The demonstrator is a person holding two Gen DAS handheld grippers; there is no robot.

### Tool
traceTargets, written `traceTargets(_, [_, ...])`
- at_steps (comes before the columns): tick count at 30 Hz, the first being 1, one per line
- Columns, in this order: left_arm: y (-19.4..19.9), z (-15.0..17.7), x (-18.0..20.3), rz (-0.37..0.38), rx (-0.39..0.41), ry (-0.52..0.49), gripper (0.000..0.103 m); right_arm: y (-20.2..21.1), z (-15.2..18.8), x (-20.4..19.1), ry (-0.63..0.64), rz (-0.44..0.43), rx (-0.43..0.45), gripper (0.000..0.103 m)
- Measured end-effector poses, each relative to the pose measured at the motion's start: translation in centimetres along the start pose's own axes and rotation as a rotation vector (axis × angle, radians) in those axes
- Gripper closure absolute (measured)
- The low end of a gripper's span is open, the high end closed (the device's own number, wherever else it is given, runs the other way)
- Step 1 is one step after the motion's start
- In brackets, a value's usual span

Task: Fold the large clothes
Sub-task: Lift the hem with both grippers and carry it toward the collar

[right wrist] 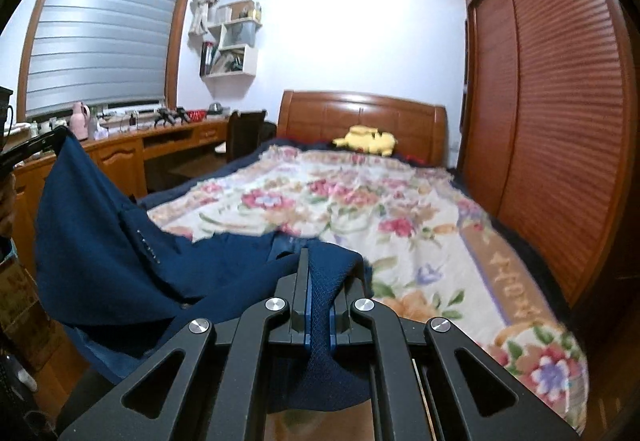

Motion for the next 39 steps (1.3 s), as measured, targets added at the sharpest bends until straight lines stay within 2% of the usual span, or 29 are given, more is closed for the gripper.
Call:
traceTargets(10, [3.3, -4.0, -0.5, -0.023, 0.071, -0.001, 0.099, 5.5, -2.0, -0.6, 0.071, 0.023, 0.088, 0.098])
traceTargets(15, [1.0, -2.7, -1.4, -0.063, 0.032, -0.019, 0.099, 3.7, -1.1, -0.1, 0.078, 0.028, 0.086, 0.098])
traceTargets(19, [-3.4, 0.7, -2.7, -0.093, -0.061, -0.004, 0.099, 0.7, 0.3, 0.2, 0.058, 0.034, 0.023, 0.098])
traceTargets(24, [-11.2, 7.8, -5.3, -0.146, -0.218, 0.036, 0.099, -6.9, 4.5, 1.5, 0.037, 0.048, -0.102, 0.098])
traceTargets(28, [-15.3, 12.7, -6.2, -0.151, -0.314, 0.075, 0.099, -12.6, 8.4, 1.9, 0.031, 0.050, -0.195, 0.098])
traceTargets(33, [-18.5, 16.1, -6.8, -0.187, -0.365, 0.071, 0.099, -18.8, 11.8, 2.3, 0.031, 0.048, -0.261, 0.098])
traceTargets(39, [-21.7, 16.5, -7.5, -0.208, -0.365, 0.069, 0.099, -25.5, 11.2, 4.4, -0.018, 0.056, -0.262, 0.098])
Point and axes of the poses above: each gripper's, at about its wrist camera, not at the fingertips, and y roughly against the way its jaws point, x to its right, z to its underside, the point moved 8 cm from there along -y, roughly the way its jaws point, and after that the axes turned 4 degrees about -z, right-handed, at the moved point
